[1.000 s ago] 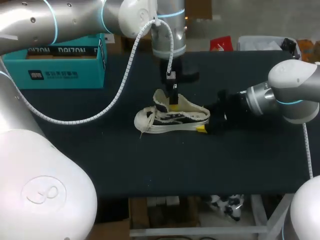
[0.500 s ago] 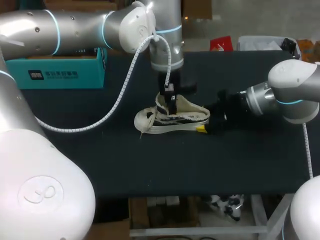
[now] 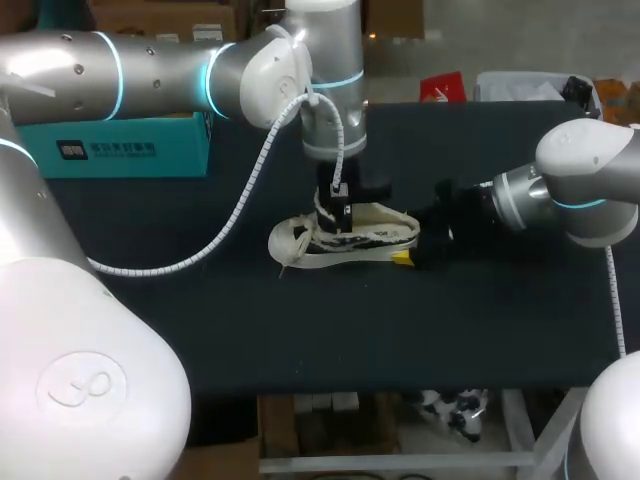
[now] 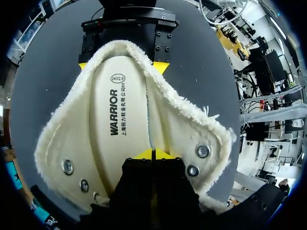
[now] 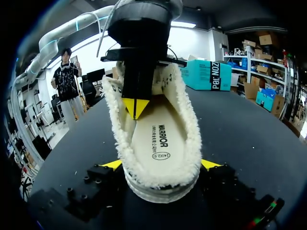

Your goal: Open the shoe tongue, take the insole out of the shoe, put the insole back into the shoe, and pack the shoe into the shoebox

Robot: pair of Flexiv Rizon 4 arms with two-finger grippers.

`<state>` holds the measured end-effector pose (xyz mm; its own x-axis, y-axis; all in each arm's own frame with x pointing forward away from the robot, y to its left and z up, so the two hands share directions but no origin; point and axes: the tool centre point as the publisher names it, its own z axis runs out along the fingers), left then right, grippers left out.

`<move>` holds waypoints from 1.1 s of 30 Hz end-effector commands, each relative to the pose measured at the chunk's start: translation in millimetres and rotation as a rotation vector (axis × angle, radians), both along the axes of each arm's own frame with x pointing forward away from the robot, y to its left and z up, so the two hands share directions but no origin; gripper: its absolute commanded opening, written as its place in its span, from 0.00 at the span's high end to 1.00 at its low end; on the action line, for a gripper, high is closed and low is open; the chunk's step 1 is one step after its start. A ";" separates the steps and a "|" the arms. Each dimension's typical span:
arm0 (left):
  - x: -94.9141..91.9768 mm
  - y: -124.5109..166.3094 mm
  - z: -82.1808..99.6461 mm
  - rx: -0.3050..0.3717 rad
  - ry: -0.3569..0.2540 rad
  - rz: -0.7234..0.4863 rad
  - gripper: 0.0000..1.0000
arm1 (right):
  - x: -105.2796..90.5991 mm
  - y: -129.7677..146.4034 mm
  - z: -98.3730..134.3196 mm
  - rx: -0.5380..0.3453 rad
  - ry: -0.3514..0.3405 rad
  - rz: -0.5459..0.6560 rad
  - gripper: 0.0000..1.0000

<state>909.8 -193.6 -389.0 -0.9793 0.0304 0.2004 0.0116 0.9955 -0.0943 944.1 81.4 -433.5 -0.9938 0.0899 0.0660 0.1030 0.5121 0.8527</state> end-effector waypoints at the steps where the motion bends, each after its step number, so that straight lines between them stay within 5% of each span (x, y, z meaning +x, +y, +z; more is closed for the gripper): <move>1: -6.4 -1.0 -13.7 0.007 -0.029 0.015 1.00 | 1.7 -1.5 -9.9 0.003 0.001 0.000 1.00; 17: -6.3 -8.0 -30.3 0.012 -0.088 0.041 1.00 | 1.7 -1.5 -9.9 0.003 0.001 0.000 1.00; 23: -6.9 -11.4 -27.2 0.012 -0.117 0.049 0.73 | 1.7 -1.5 -9.9 0.003 0.001 0.000 1.00; 33: -1.9 -19.3 -41.5 0.017 -0.168 0.075 0.67 | 1.7 -1.5 -9.9 0.003 0.001 0.000 1.00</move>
